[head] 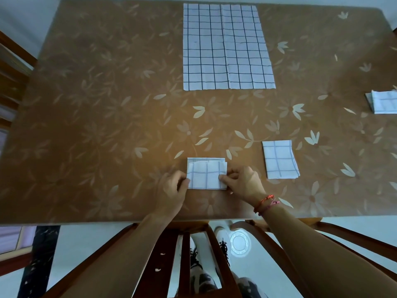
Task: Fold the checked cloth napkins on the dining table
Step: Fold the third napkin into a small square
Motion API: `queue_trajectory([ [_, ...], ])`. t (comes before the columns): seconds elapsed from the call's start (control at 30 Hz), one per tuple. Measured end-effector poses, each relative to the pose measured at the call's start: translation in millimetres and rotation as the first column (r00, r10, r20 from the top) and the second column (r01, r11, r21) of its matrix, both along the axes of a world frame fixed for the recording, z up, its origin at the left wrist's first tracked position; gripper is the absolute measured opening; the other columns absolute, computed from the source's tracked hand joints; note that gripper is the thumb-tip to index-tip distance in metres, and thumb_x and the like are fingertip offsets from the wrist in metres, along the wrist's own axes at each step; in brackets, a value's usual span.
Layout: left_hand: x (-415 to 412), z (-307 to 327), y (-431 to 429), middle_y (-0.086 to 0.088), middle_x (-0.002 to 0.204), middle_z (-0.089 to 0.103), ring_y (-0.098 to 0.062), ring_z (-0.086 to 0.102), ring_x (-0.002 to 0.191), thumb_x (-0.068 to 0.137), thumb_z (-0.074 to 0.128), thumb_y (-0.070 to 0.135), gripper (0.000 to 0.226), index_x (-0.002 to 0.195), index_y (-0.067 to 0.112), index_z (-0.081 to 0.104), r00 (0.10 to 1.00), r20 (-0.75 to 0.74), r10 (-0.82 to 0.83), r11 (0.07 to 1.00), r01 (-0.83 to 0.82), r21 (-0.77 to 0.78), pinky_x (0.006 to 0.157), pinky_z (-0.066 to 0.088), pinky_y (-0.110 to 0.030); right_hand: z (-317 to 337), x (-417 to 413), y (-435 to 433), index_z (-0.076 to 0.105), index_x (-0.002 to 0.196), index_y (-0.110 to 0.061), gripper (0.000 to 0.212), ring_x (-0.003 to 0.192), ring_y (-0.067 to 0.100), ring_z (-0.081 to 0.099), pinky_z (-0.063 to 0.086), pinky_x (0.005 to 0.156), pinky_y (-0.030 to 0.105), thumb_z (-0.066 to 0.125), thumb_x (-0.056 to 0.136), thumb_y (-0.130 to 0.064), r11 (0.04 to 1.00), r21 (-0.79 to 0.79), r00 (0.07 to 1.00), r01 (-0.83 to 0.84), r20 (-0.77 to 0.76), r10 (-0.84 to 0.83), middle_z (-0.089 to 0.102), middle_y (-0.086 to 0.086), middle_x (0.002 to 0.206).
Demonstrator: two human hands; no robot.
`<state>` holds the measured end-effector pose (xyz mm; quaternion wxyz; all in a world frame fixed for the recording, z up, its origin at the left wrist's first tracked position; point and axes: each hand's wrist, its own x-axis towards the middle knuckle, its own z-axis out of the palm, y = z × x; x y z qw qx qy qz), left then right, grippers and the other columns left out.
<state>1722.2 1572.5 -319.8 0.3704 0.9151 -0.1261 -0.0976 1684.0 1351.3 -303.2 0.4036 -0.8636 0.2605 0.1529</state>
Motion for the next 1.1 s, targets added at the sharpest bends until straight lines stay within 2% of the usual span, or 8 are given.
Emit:
queue_trajectory([
  [0.13, 3.9, 0.8, -3.0, 0.011, 0.073, 0.055, -0.009, 0.048, 0.076, 0.089, 0.062, 0.028, 0.005, 0.09, 0.024, 0.059, 0.999, -0.028, 0.015, 1.0, -0.015, 0.004, 0.066, 0.038, -0.025, -2.1, 5.3, -1.1, 0.073, 0.098, -0.013, 0.023, 0.064, 0.013, 0.069, 0.055, 0.054, 0.02, 0.072, 0.087, -0.033, 0.999, -0.002, 0.999, 0.032, -0.015, -0.032, 0.074, 0.001, 0.08],
  [0.4, 8.3, 2.3, -5.9, 0.012, 0.081, 0.057, -0.013, 0.05, 0.091, 0.09, 0.061, 0.028, 0.028, 0.117, 0.024, 0.057, 0.999, -0.021, -0.039, 0.989, 0.042, 0.141, 0.091, 0.036, -0.036, -5.2, 14.1, -2.7, 0.069, 0.098, -0.013, 0.024, 0.059, 0.021, 0.071, 0.062, 0.056, 0.038, 0.07, 0.088, -0.035, 0.998, 0.002, 0.997, 0.065, -0.043, -0.065, 0.073, 0.007, 0.087],
  [0.57, 9.1, -1.2, -4.5, 0.001, 0.112, 0.057, -0.021, 0.051, 0.103, 0.092, 0.049, 0.027, 0.034, 0.125, 0.017, 0.052, 0.95, 0.203, -0.239, 0.911, 0.147, 0.386, 0.087, 0.043, -0.036, -7.1, 17.1, -3.2, 0.067, 0.094, -0.016, 0.022, 0.054, 0.018, 0.07, 0.062, 0.056, 0.037, 0.069, 0.088, -0.037, 0.998, -0.017, 0.995, 0.061, -0.073, -0.062, 0.073, 0.005, 0.075],
  [0.63, 9.3, -3.7, -6.1, -0.004, 0.131, 0.052, -0.022, 0.048, 0.121, 0.093, 0.043, 0.02, 0.04, 0.132, 0.013, 0.049, 0.883, 0.261, -0.391, 0.865, 0.256, 0.431, 0.092, 0.043, -0.036, -8.5, 16.8, -3.0, 0.067, 0.094, -0.016, 0.022, 0.056, 0.018, 0.07, 0.062, 0.056, 0.037, 0.068, 0.088, -0.037, 0.999, -0.027, 0.997, 0.042, -0.064, -0.044, 0.073, 0.003, 0.078],
  [0.73, 13.5, -10.7, -5.9, -0.006, 0.154, 0.035, -0.02, 0.029, 0.143, 0.098, 0.032, 0.023, 0.049, 0.144, 0.01, 0.04, 0.812, 0.197, -0.55, 0.759, 0.388, 0.522, 0.107, 0.036, -0.04, -9.2, 16.9, -2.8, 0.068, 0.094, -0.018, 0.022, 0.065, 0.019, 0.071, 0.062, 0.058, 0.039, 0.068, 0.087, -0.039, 0.999, -0.048, 0.999, 0.024, -0.042, -0.026, 0.072, 0.002, 0.086],
  [0.9, 18.5, -15.3, -4.8, -0.006, 0.156, 0.03, -0.018, 0.025, 0.145, 0.098, 0.026, 0.03, 0.053, 0.145, 0.008, 0.04, 0.832, 0.104, -0.544, 0.715, 0.395, 0.576, 0.112, 0.031, -0.043, -5.9, 17.7, -0.4, 0.066, 0.09, -0.021, 0.022, 0.068, 0.02, 0.07, 0.062, 0.062, 0.041, 0.067, 0.087, -0.043, 0.997, -0.073, 0.998, 0.04, -0.049, -0.044, 0.072, 0.001, 0.084],
  [1.0, 18.1, -16.1, -6.0, -0.007, 0.155, 0.032, -0.019, 0.027, 0.145, 0.098, 0.026, 0.03, 0.053, 0.144, 0.008, 0.042, 0.834, 0.121, -0.538, 0.723, 0.383, 0.575, 0.112, 0.029, -0.042, 4.6, 12.9, 5.2, 0.061, 0.086, -0.024, 0.02, 0.069, 0.02, 0.064, 0.056, 0.062, 0.036, 0.064, 0.087, -0.044, 0.96, -0.276, 0.998, 0.035, 0.051, -0.021, 0.065, -0.006, 0.075],
  [1.1, 17.7, -17.4, -6.0, -0.008, 0.156, 0.03, -0.02, 0.024, 0.146, 0.099, 0.026, 0.03, 0.052, 0.145, 0.009, 0.04, 0.842, 0.128, -0.525, 0.733, 0.37, 0.57, 0.115, 0.027, -0.043, 10.3, 9.2, 23.4, 0.062, 0.099, -0.016, 0.018, 0.078, 0.02, 0.056, 0.049, 0.06, 0.033, 0.063, 0.089, -0.031, 0.883, -0.468, 0.924, -0.033, 0.323, 0.206, 0.059, 0.001, 0.093],
])
